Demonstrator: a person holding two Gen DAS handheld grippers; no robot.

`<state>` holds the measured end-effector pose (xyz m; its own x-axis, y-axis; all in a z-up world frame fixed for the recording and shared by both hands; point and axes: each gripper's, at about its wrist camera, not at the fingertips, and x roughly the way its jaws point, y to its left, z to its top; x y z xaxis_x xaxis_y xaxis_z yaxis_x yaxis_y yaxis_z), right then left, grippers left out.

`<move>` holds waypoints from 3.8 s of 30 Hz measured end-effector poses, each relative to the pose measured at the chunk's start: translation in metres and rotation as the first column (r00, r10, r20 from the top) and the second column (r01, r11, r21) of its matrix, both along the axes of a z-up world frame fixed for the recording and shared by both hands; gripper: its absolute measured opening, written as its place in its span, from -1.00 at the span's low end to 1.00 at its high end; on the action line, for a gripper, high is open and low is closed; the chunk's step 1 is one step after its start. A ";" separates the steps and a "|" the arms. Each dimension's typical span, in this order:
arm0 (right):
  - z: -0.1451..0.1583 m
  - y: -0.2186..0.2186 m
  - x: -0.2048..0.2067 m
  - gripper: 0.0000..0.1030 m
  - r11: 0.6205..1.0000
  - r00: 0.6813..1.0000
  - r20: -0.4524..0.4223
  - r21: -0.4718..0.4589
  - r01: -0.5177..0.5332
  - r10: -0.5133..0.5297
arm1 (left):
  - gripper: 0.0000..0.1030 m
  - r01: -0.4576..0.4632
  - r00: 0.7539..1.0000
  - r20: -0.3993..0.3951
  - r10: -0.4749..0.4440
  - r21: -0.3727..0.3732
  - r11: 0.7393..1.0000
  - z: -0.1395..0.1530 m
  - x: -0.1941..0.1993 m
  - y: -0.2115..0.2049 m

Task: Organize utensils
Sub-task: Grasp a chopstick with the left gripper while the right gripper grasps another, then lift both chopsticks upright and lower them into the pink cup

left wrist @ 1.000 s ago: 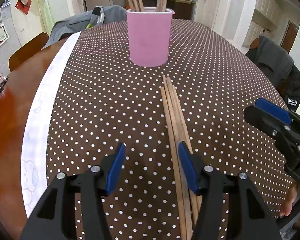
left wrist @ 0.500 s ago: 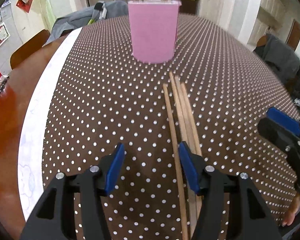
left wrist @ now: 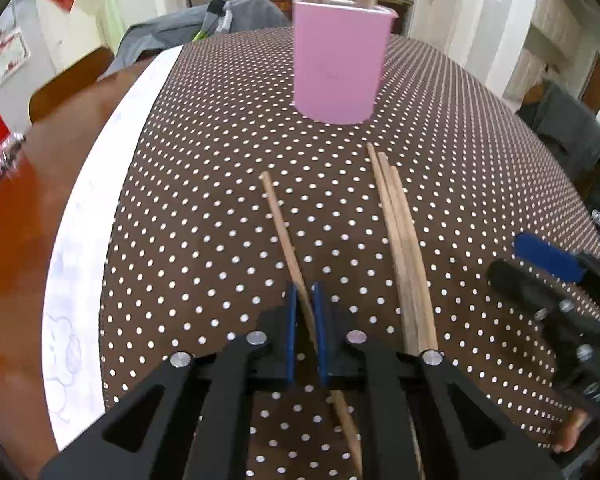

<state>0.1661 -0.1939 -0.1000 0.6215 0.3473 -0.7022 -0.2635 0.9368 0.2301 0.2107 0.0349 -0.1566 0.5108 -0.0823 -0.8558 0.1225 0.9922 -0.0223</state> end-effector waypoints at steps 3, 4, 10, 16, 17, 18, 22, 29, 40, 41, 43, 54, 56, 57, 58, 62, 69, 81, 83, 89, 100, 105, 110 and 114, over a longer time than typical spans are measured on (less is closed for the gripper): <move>-0.004 0.016 0.004 -0.01 0.999 1.000 -0.016 -0.027 -0.026 0.026 | -0.85 -0.018 1.000 0.006 0.018 -0.035 0.999 -0.001 0.000 0.010; -0.005 0.020 0.005 -0.01 0.999 0.999 -0.020 -0.035 -0.031 0.030 | -0.85 -0.019 1.000 0.009 0.019 -0.053 0.998 -0.001 -0.001 0.013; -0.010 0.041 0.014 -0.01 0.994 0.998 -0.047 -0.100 -0.046 0.041 | -0.85 -0.014 1.000 0.016 0.016 -0.068 0.998 -0.003 -0.002 0.016; -0.011 0.057 0.017 0.00 0.982 0.998 -0.047 -0.181 -0.048 0.040 | -0.85 -0.018 1.000 0.016 0.019 -0.076 0.997 -0.004 -0.002 0.016; -0.011 0.059 0.017 0.00 0.979 0.998 -0.052 -0.199 -0.052 0.043 | -0.85 -0.018 1.000 0.015 0.019 -0.079 0.997 -0.003 -0.001 0.017; -0.011 0.060 0.018 0.00 0.975 0.997 -0.056 -0.214 -0.055 0.044 | -0.85 -0.017 1.000 0.015 0.019 -0.081 0.997 -0.004 -0.002 0.017; -0.009 0.064 0.023 0.00 0.968 0.996 -0.083 -0.245 -0.063 0.044 | -0.85 -0.016 1.000 0.014 0.017 -0.081 0.997 -0.004 -0.001 0.018; -0.011 0.060 0.030 -0.02 0.947 0.985 -0.154 -0.295 -0.125 0.082 | -0.85 -0.015 1.000 0.000 0.015 -0.081 0.997 -0.004 0.001 0.018; -0.005 0.048 0.058 -0.76 0.947 0.953 -0.273 -0.250 -0.200 0.129 | -0.89 -0.026 0.999 -0.022 0.024 -0.060 0.998 -0.004 0.009 0.015; -0.004 0.044 0.060 -0.78 0.948 0.949 -0.284 -0.243 -0.206 0.134 | -0.89 -0.026 0.999 -0.019 0.025 -0.059 0.998 -0.004 0.008 0.015; -0.004 0.042 0.061 -0.80 0.950 0.940 -0.307 -0.223 -0.220 0.146 | -0.90 -0.027 1.000 -0.015 0.026 -0.058 0.998 -0.004 0.008 0.014; 0.009 -0.001 0.063 -0.88 0.970 0.952 -0.263 -0.141 -0.199 0.157 | -0.90 -0.009 0.996 0.092 0.018 -0.103 0.995 0.026 0.001 0.007; 0.013 -0.010 0.061 -0.88 0.975 0.955 -0.247 -0.110 -0.194 0.162 | -0.90 0.000 0.992 0.122 0.015 -0.118 0.993 0.036 -0.001 0.003; 0.015 -0.016 0.060 -0.88 0.977 0.958 -0.236 -0.094 -0.190 0.163 | -0.90 0.007 0.990 0.140 0.011 -0.126 0.992 0.041 -0.002 0.001; 0.018 -0.020 0.058 -0.88 0.979 0.962 -0.220 -0.084 -0.184 0.162 | -0.90 0.016 0.987 0.158 0.006 -0.138 0.990 0.045 -0.004 -0.001; 0.038 -0.042 0.052 -0.88 0.985 0.974 -0.150 -0.010 -0.175 0.171 | -0.90 0.056 0.972 0.233 -0.014 -0.175 0.983 0.063 -0.008 -0.009; 0.072 -0.077 0.042 -0.88 0.981 0.986 -0.023 0.109 -0.160 0.163 | -0.90 0.116 0.933 0.359 -0.022 -0.243 0.963 0.092 -0.011 -0.016; 0.125 -0.101 0.038 -0.88 0.956 0.970 0.223 0.249 -0.156 0.101 | -0.90 0.207 0.822 0.569 0.001 -0.300 0.931 0.135 0.004 -0.029; 0.133 -0.095 0.043 -0.88 0.951 0.961 0.262 0.268 -0.156 0.084 | -0.90 0.221 0.796 0.605 0.007 -0.300 0.928 0.143 0.009 -0.030; 0.149 -0.082 0.066 -0.88 0.941 0.933 0.355 0.295 -0.167 0.054 | -0.90 0.239 0.724 0.688 0.043 -0.309 0.921 0.157 0.024 -0.028; 0.166 -0.053 0.105 -0.88 0.929 0.884 0.467 0.319 -0.190 0.020 | -0.90 0.205 0.661 0.741 0.116 -0.328 0.922 0.165 0.064 -0.019; 0.179 -0.046 0.118 -0.88 0.922 0.845 0.534 0.337 -0.189 -0.022 | -0.90 0.189 0.637 0.756 0.153 -0.345 0.919 0.164 0.080 -0.013; 0.179 -0.034 0.127 -0.88 0.928 0.814 0.577 0.330 -0.170 -0.056 | -0.90 0.156 0.586 0.788 0.188 -0.337 0.929 0.159 0.090 -0.013; 0.165 -0.033 0.139 -0.88 0.934 0.809 0.581 0.332 -0.132 -0.092 | -0.90 0.135 0.549 0.809 0.210 -0.334 0.933 0.156 0.099 -0.013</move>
<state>0.3046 -0.2265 0.0651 0.8589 0.5101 -0.0456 -0.4691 0.8194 0.3294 0.3101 0.0216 -0.0007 0.9753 -0.2194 0.0268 0.2193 0.9450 -0.2428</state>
